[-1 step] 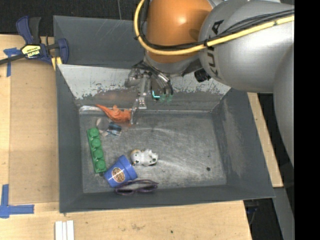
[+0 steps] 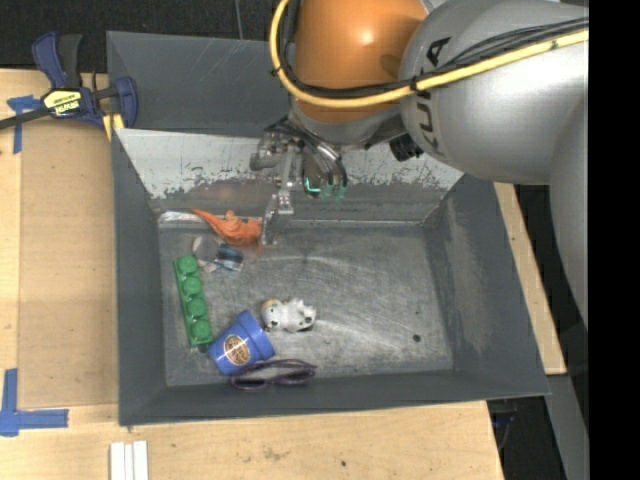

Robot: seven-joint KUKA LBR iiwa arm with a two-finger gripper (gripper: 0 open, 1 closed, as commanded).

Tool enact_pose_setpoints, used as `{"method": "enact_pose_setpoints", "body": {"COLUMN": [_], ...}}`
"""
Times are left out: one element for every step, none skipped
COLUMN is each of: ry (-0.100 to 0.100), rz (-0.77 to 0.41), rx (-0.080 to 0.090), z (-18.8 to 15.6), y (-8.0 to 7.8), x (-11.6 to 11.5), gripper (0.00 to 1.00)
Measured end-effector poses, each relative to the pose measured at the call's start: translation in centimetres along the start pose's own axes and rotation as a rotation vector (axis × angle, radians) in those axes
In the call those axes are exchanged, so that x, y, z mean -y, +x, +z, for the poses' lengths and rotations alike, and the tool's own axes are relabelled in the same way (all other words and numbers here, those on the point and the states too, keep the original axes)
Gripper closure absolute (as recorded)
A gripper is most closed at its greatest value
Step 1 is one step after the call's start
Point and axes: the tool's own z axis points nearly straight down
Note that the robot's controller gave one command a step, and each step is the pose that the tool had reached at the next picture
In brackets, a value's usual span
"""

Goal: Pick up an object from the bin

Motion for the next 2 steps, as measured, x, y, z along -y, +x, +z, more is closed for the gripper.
{"method": "enact_pose_setpoints", "body": {"ry": [0.000, -0.001], "rz": [-0.522, -0.521], "rx": [-0.005, -0.002], "z": [12.23, 12.12], "y": [4.98, 4.89], "x": [-0.20, -0.20], "gripper": [1.00, 1.00]}}
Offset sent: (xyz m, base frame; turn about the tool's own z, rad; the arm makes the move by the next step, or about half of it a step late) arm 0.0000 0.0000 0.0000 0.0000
